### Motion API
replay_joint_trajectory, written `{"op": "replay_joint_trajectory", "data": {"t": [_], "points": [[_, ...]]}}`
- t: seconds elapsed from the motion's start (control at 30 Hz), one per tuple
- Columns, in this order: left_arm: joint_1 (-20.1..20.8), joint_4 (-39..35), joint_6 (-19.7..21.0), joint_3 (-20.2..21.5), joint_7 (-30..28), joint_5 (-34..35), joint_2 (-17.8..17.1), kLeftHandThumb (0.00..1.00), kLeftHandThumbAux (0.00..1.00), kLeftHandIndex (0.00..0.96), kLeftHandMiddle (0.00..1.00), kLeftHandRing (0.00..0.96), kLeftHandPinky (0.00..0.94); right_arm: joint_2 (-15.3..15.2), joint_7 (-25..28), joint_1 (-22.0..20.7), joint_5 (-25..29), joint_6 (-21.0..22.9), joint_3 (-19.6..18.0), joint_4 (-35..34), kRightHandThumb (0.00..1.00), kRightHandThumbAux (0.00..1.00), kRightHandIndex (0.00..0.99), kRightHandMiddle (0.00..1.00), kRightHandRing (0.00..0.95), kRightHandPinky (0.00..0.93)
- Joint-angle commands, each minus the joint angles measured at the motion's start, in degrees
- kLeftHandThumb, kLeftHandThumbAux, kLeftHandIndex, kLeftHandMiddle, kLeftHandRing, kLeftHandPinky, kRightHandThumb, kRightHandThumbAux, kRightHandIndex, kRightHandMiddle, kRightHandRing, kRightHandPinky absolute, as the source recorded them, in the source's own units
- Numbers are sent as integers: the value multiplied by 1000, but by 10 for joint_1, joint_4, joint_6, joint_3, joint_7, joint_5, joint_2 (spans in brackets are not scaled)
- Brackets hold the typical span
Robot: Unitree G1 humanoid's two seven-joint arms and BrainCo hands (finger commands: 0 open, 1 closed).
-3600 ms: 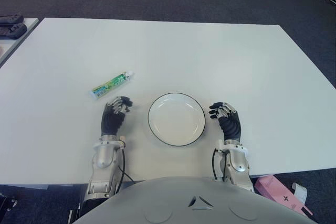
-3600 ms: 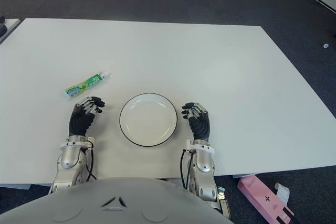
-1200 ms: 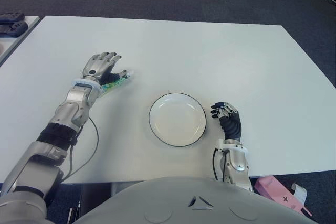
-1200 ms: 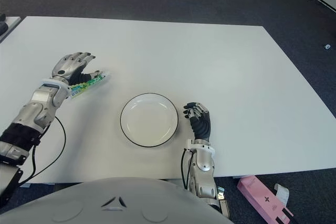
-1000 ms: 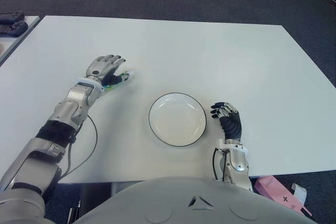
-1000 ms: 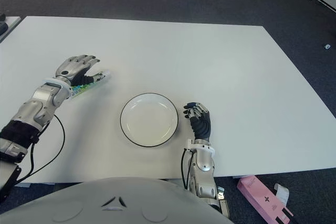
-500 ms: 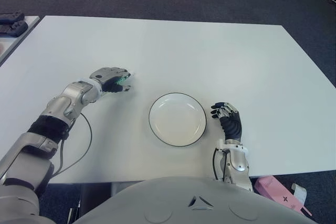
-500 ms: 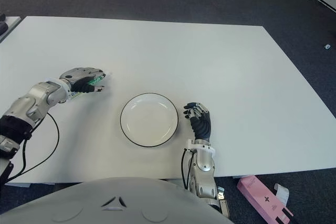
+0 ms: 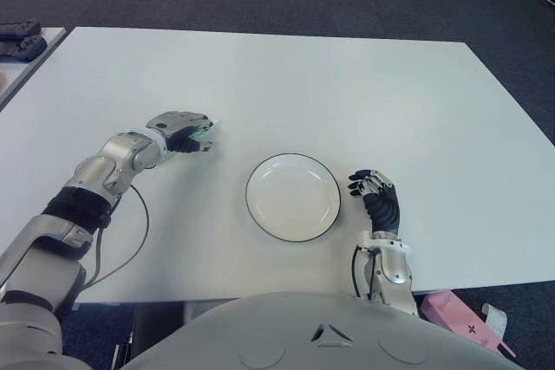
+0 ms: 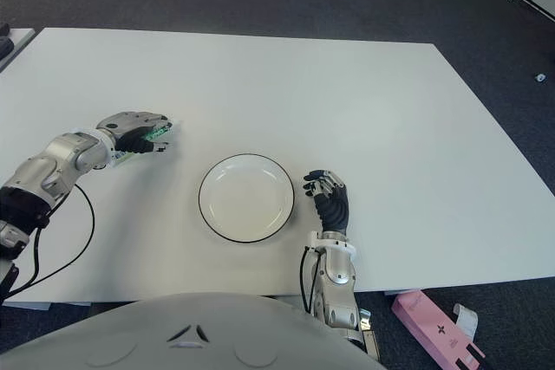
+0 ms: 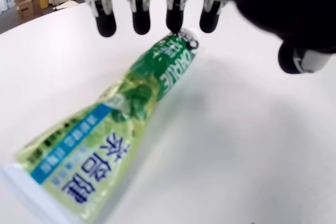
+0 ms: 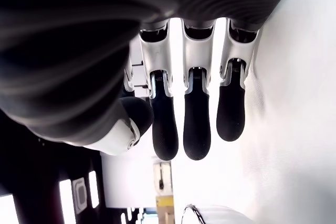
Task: Put the toothpaste on the table into the plate.
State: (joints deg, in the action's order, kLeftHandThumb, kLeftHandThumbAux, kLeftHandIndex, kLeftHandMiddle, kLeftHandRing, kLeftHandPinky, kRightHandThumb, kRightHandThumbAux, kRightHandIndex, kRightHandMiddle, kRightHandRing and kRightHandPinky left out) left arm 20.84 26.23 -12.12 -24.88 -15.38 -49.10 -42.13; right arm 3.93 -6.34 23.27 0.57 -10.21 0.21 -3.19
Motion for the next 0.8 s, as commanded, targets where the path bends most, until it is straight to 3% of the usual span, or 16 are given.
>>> {"op": "replay_joint_trajectory", "data": {"t": [0.03,0.33,0.6,0.8], "points": [[-22,20,11,-24,1,-21,2,444,165,0,0,0,0,3,2,8,3,5,-5,8,712,729,430,500,518,518],[-35,12,49,-32,27,-42,3,422,164,0,0,0,0,2,3,9,1,5,-7,7,712,728,430,500,518,518],[-56,11,79,-28,85,-58,5,391,154,0,0,0,0,1,4,11,1,12,-8,4,712,728,430,500,519,516],[-80,21,97,-2,221,-57,17,368,139,0,0,0,0,3,3,12,-1,13,-8,1,712,728,429,498,516,514]]}}
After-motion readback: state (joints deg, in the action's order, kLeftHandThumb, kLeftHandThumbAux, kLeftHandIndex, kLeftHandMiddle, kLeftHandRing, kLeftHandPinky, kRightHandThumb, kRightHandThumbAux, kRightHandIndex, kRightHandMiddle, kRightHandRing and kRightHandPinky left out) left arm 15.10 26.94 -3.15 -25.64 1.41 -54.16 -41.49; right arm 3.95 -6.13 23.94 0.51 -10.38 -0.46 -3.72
